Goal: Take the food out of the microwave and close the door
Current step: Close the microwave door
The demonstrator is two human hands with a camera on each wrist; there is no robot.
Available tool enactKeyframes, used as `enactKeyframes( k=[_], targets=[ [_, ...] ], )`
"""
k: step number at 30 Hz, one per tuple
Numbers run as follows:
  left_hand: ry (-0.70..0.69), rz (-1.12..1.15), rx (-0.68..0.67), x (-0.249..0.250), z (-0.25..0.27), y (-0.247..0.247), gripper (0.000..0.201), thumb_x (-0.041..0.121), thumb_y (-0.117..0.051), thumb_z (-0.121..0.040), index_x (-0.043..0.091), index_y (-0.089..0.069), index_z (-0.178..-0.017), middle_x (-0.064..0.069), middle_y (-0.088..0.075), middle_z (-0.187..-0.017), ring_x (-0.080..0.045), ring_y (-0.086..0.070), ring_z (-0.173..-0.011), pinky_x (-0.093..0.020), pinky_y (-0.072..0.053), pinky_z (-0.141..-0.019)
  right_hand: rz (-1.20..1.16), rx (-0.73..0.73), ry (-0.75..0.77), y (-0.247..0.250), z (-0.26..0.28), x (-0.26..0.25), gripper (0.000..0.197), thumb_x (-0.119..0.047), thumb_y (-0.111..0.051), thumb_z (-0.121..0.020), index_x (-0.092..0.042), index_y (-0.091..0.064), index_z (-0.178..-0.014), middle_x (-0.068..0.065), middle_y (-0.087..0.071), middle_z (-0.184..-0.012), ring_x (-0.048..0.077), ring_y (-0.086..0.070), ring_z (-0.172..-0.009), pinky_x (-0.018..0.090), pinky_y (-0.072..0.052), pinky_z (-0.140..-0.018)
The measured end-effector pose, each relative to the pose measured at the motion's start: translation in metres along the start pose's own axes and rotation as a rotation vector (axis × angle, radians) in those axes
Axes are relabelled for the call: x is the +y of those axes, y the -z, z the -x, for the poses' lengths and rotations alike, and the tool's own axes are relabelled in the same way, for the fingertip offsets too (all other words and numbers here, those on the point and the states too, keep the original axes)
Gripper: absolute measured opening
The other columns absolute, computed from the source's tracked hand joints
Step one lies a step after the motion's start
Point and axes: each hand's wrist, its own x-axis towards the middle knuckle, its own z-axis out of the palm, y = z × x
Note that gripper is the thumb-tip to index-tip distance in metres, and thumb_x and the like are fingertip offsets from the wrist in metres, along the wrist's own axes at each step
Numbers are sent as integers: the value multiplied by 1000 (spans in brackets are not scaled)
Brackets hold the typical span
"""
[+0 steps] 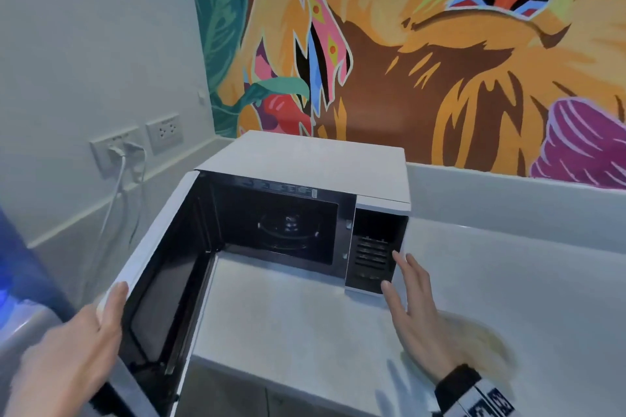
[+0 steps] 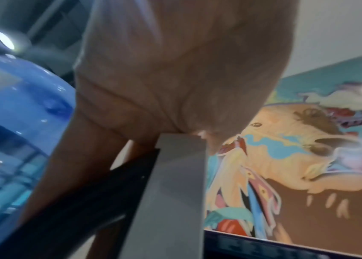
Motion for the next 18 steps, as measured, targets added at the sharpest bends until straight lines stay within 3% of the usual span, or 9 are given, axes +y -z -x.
enactKeyframes(
  k=[2,4,5,7,8,11,14,16,18],
  targets=[
    [-25,-96,-89,39,17,21,93,71,4,-75,20,-40,-139,-16,-61,-120,-38,-59,-107,-44,-46,-95,25,0,23,-3,-8,-2,48,-38,-38,-95,-40,-24,-140,-14,-14,-152,3,-16,-140,26,-17,-113],
    [-80,9,-155,78,24,23,68,57,-8,-89,23,-22,-147,-8,-56,-125,-33,-57,-111,-41,-43,-92,54,20,59,-5,-20,-5,45,-34,-40,-95,-36,-29,-139,-9,-19,-152,6,-20,-140,24,-18,-112],
    [-82,51,-163,105,27,27,64,54,-10,-92,18,-31,-142,-5,-60,-108,-30,-59,-101,-39,-44,-85,67,29,79,-5,-28,-8,44,-33,-40,-95,-33,-32,-139,-8,-22,-151,7,-21,-139,25,-19,-112],
    [-121,241,-225,152,30,22,64,58,-13,-92,13,-57,-102,0,-52,-70,-31,-59,-84,-35,-42,-74,104,45,115,-6,-43,-14,42,-30,-41,-96,-29,-37,-137,-4,-26,-150,10,-23,-139,28,-20,-115],
    [-189,320,-220,173,28,18,58,57,-18,-93,11,-53,-87,0,-46,-64,-34,-59,-83,-36,-44,-74,124,52,130,-6,-51,-18,40,-29,-41,-96,-27,-39,-136,-3,-29,-149,10,-24,-139,29,-20,-115],
    [-288,573,-287,230,13,-11,43,55,-28,-93,20,-39,-71,-1,-47,-71,-32,-52,-78,-40,-42,-75,164,82,170,-6,-75,-28,36,-25,-41,-96,-21,-46,-132,1,-38,-145,14,-29,-137,33,-23,-116],
    [-314,845,-379,266,-15,-45,23,37,-38,-96,17,-50,-99,-4,-59,-100,-27,-56,-98,-39,-43,-87,243,144,215,-8,-98,-29,32,-21,-42,-96,-17,-53,-125,5,-49,-136,19,-38,-131,43,-27,-113],
    [-359,924,-403,278,-29,-61,29,23,-41,-96,13,-48,-123,-6,-56,-121,-22,-53,-113,-30,-40,-94,333,157,215,-12,-111,-25,31,-23,-41,-95,-20,-54,-123,5,-51,-134,21,-39,-130,47,-24,-113],
    [-385,957,-398,283,-38,-70,32,18,-44,-96,11,-48,-127,-6,-58,-122,-17,-54,-108,-23,-38,-89,420,140,212,-18,-121,-21,32,-26,-40,-95,-25,-55,-123,4,-51,-135,22,-38,-131,50,-16,-117]
  ],
)
